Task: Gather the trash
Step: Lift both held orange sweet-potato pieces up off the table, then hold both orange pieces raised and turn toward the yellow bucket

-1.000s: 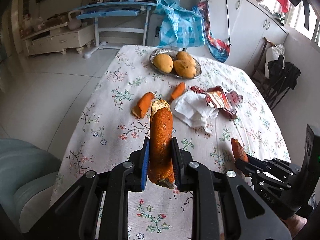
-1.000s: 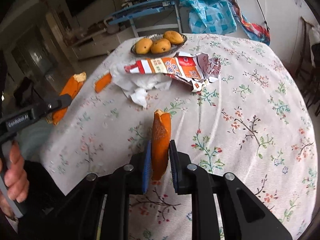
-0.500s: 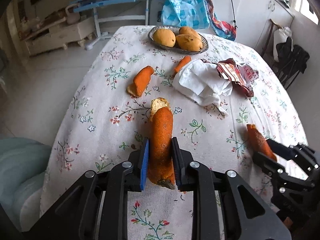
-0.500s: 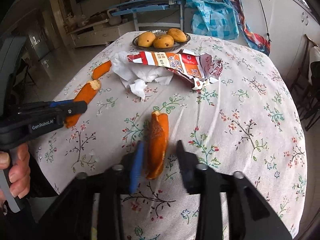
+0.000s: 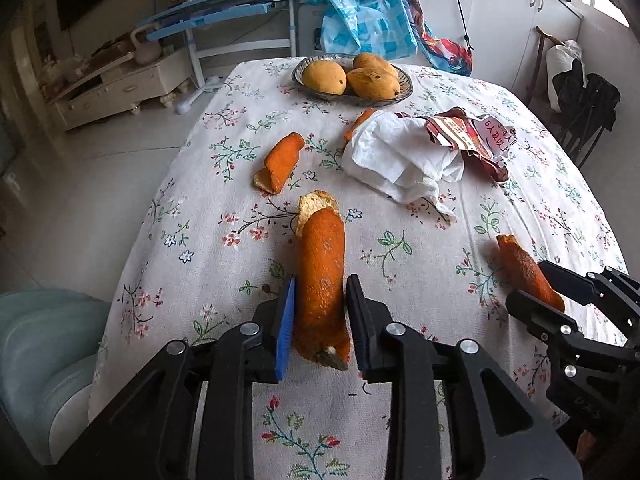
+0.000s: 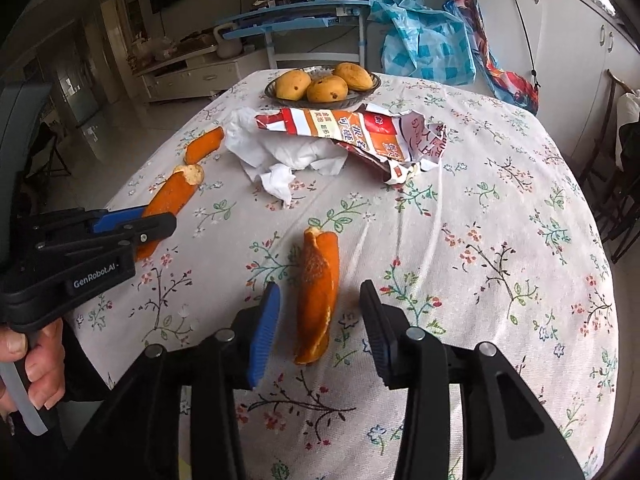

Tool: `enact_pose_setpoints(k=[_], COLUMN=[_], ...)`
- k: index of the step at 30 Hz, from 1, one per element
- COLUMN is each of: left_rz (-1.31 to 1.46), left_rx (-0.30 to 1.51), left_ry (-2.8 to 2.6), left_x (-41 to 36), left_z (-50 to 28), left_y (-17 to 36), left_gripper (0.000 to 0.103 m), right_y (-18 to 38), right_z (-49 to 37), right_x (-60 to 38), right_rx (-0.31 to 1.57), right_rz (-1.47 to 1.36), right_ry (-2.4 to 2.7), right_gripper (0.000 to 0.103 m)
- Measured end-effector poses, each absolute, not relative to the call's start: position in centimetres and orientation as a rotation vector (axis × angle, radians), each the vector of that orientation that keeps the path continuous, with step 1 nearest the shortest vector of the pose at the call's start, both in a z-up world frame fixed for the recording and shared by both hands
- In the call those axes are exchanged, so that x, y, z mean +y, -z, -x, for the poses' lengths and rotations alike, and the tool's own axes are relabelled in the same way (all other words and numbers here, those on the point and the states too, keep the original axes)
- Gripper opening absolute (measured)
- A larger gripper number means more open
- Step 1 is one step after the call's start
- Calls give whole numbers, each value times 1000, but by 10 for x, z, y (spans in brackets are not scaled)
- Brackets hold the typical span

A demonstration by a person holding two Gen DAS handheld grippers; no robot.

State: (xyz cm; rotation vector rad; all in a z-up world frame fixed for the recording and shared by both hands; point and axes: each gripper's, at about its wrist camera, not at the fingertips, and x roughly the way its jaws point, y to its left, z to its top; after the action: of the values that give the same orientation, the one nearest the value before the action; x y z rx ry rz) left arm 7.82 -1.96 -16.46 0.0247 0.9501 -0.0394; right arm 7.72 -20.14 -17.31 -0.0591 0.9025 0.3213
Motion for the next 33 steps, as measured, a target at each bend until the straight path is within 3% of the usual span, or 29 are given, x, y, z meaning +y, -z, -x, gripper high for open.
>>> enact_pose_setpoints(k=[9, 33], left_rz=[-26, -31], left_rx=[949, 949], left_ry=[42, 41], left_x=[-21, -23], left_z=[-75, -73], left_y=[165, 164], left_gripper=[31, 33], right_y=[173, 172], right_z=[-77, -78], right_x=[-200, -197], right_rx=[898, 894], right_rz=[50, 54], right_ry=[-332, -344], right_gripper=[36, 36])
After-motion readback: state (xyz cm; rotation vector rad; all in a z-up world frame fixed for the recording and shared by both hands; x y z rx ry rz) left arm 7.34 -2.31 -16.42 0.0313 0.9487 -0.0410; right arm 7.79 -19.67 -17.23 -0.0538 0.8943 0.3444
